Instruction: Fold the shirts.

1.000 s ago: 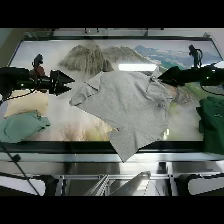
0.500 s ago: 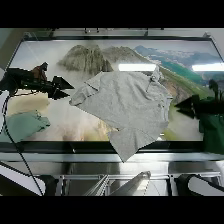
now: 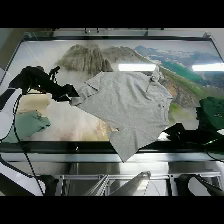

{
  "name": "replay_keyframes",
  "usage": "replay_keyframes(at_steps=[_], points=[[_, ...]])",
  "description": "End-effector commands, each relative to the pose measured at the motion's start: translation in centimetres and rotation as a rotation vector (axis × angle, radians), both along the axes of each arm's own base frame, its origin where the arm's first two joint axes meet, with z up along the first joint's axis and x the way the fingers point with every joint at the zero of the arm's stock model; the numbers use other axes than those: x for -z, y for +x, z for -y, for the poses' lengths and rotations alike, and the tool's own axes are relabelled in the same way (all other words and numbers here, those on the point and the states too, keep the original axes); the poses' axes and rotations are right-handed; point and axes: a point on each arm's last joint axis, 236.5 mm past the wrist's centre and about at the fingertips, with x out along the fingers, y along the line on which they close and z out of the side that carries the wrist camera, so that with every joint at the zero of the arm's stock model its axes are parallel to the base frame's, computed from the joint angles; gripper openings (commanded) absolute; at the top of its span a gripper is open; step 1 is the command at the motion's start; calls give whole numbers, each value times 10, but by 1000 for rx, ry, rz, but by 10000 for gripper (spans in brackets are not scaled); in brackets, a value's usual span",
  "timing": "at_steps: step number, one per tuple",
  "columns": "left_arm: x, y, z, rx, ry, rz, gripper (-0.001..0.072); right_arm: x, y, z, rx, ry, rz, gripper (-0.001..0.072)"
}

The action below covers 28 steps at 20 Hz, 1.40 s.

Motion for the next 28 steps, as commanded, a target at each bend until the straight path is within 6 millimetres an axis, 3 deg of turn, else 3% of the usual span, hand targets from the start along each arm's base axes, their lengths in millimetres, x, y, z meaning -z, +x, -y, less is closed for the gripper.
replay_keyframes(at_steps=[1, 3, 4, 9, 10, 11, 12, 13, 15, 17, 19, 21, 23, 25, 28], points=[[10, 9, 9, 25, 63, 50, 609, 15, -2, -13, 1, -52, -24, 463], [16, 6, 13, 36, 60, 33, -8, 24, -3, -22, -14, -66, -47, 463], [17, 6, 13, 31, 58, 28, 20, 28, -6, -28, -26, -67, -66, 463], [15, 2, 1, 11, 43, -1, 20, 43, 0, -70, -47, -4, -82, 454], [15, -1, -2, 10, 39, -13, 20, 42, 4, -81, -60, 25, -67, 327], [14, -3, -2, 6, 24, -23, 20, 37, 8, -92, -92, 56, -30, 82], [7, -2, 2, -17, -29, -33, 20, 29, 13, -101, -125, 89, 7, 13], [-6, 0, 7, -45, -102, -32, 20, 18, 17, -106, -149, 112, 34, 12], [-56, 10, 15, -99, -298, 13, 20, -16, 31, -106, -189, 137, 137, 12], [-119, 5, 10, -107, -422, 72, 19, -75, 53, -83, -166, 141, 291, 11], [-177, -16, 4, -63, -462, 137, 20, -148, 70, -40, -102, 78, 489, 11], [-243, -44, 11, 1, -522, 230, 19, -245, 75, 13, -21, -67, 749, 11], [-319, -77, 27, 66, -578, 389, 20, -348, 55, 41, -1, -285, 1013, 10], [-400, -122, 48, 140, -615, 628, 20, -433, 37, 13, -78, -359, 1215, 10], [-501, -199, 59, 142, -575, 994, 19, -524, 5, -38, -247, -402, 1454, 10]])
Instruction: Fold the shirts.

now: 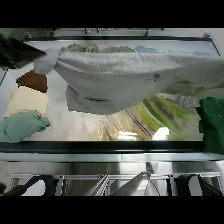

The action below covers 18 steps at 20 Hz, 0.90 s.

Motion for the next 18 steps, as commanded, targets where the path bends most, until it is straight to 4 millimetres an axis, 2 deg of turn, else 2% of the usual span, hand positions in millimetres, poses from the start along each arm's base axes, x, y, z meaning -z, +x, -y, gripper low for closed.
replay_keyframes(at_steps=[1, 3, 4, 6, 7, 8, 9, 10, 11, 12, 15, 17, 18], points=[[-117, -94, 15, -110, 5, 418, 19, -111, -52, -48, -77, -192, 275, 10], [-152, -122, 11, -243, 101, 569, 20, -146, -63, -52, -37, -264, 346, 10], [-165, -129, 10, -291, 146, 630, 20, -166, -67, -52, -12, -291, 403, 10], [-180, -122, -1, -347, 180, 669, 20, -197, -63, -40, 63, -302, 486, 10], [-179, -112, -11, -362, 168, 632, 20, -200, -52, -30, 79, -285, 483, 10], [-170, -96, -25, -370, 143, 566, 20, -192, -36, -20, 69, -265, 446, 10], [-157, -79, -36, -357, 108, 499, 20, -176, -14, -10, 29, -228, 378, 10], [-134, -60, -43, -316, 61, 406, 20, -157, 11, -5, -36, -174, 307, 10], [-106, -40, -45, -266, 17, 301, 20, -128, 43, -5, -111, -127, 225, 10], [-70, -16, -44, -230, 3, 197, 20, -91, 74, -10, -180, -104, 128, 11], [86, 58, -25, -175, 108, -118, 22, 48, 151, -34, -292, -88, -212, 11], [194, 104, -15, -193, 207, -284, 22, 146, 196, -33, -235, -79, -403, 11], [242, 123, -10, -195, 224, -360, 22, 190, 213, -28, -187, -64, -479, 10]])
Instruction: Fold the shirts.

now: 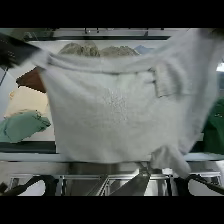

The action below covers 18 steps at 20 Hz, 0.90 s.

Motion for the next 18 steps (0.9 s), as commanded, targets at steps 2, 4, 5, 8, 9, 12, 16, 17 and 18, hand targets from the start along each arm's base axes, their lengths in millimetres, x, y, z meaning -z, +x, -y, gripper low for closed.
replay_keyframes(at_steps=[2, 4, 5, 8, 9, 12, 16, 17, 18], points=[[218, 70, 29, 56, 131, -314, 21, 202, 77, 7, 140, -35, -336, 10], [266, 96, 34, 97, 110, -378, 1, 252, 104, 27, 234, -32, -377, 10], [276, 107, 38, 129, 89, -386, 4, 269, 116, 38, 283, -41, -372, 11], [249, 142, 49, 167, -37, -318, 449, 287, 133, 59, 338, -62, -353, 581], [233, 152, 45, 159, -58, -291, 713, 284, 132, 64, 338, -61, -351, 617], [187, 154, 19, 153, -71, -274, 715, 259, 110, 104, 337, -24, -382, 591], [171, 96, -17, 191, -100, -410, 690, 260, 19, 177, 283, -8, -577, 573], [184, 72, -23, 201, -74, -483, 675, 271, -9, 189, 276, 7, -648, 573], [200, 49, -29, 196, -33, -557, 675, 287, -37, 198, 273, 15, -713, 573]])
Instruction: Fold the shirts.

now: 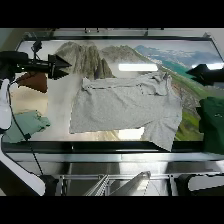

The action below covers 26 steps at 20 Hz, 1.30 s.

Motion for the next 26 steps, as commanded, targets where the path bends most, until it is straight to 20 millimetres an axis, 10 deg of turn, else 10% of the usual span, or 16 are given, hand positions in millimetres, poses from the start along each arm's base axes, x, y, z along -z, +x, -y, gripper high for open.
replay_keyframes(at_steps=[1, 4, 10, 12, 15, 17, 19, 23, 26], points=[[34, -79, -23, 42, 100, -216, 675, 41, -104, 32, -33, 79, -232, 573], [72, -134, -29, -7, 212, -318, 676, 91, -153, 16, -47, 146, -314, 573], [88, -180, -21, -86, 256, -333, 676, 138, -154, -33, -78, 170, -370, 568], [92, -189, -20, -109, 265, -335, 676, 144, -147, -54, -113, 181, -378, 433], [101, -205, -16, -116, 263, -366, 676, 140, -138, -81, -155, 208, -365, 410], [110, -211, -14, -124, 266, -386, 676, 136, -136, -92, -177, 226, -360, 133], [120, -209, -13, -147, 289, -377, 676, 129, -135, -94, -184, 229, -350, 13], [137, -206, 1, -139, 336, -354, 672, 114, -131, -90, -180, 203, -309, 12], [150, -222, 13, -80, 317, -451, 468, 102, -131, -91, -191, 194, -287, 12]])
